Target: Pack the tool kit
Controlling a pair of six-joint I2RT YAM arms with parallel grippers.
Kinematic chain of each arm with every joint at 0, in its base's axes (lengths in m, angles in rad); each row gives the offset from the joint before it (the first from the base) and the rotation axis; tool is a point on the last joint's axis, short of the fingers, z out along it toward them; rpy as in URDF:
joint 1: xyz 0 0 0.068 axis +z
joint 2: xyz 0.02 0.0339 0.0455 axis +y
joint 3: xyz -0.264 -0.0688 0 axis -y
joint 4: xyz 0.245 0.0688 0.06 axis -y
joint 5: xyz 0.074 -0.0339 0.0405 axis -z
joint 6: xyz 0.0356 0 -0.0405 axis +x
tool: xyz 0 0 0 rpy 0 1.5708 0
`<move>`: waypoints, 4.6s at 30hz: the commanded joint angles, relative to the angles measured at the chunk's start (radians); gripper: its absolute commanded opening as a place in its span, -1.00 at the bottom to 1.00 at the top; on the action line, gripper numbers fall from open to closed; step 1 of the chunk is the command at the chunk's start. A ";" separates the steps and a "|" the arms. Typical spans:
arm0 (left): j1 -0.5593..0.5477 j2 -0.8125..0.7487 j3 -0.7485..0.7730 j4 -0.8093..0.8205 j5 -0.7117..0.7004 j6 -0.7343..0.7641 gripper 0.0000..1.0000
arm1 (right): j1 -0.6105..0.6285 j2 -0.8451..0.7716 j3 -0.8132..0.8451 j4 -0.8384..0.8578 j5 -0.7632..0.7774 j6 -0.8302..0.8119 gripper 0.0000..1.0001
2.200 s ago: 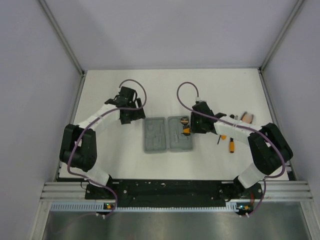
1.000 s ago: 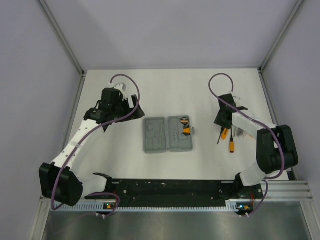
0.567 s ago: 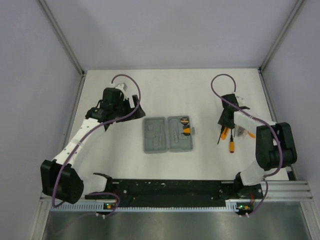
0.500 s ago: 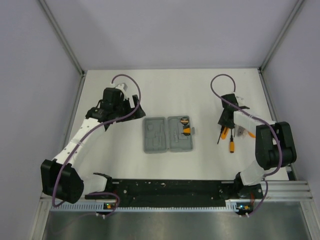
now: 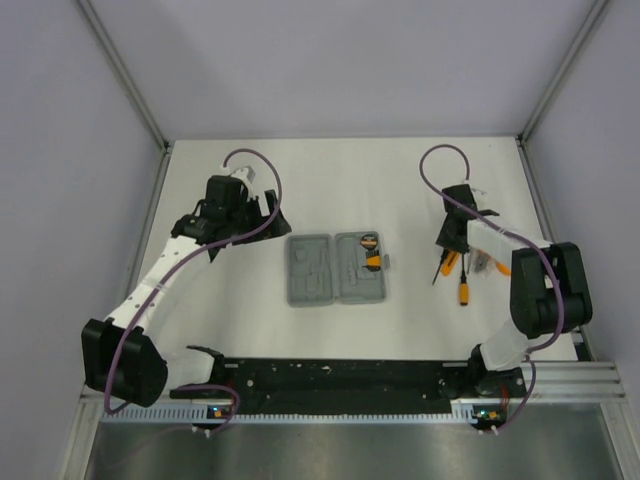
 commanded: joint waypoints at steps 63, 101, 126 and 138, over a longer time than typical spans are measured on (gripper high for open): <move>0.004 0.066 -0.061 0.066 0.054 -0.025 0.85 | 0.522 0.024 0.260 0.216 -0.323 0.147 -0.88; 0.006 0.079 -0.081 0.069 0.059 -0.028 0.79 | 0.677 0.422 0.498 0.160 -0.162 0.253 -0.85; 0.006 0.083 -0.056 0.078 0.092 -0.047 0.70 | 0.709 0.338 0.599 -0.041 -0.056 0.209 -0.20; 0.003 0.247 -0.081 0.389 0.356 -0.168 -0.14 | 0.735 0.083 0.208 0.234 -0.217 0.133 -0.56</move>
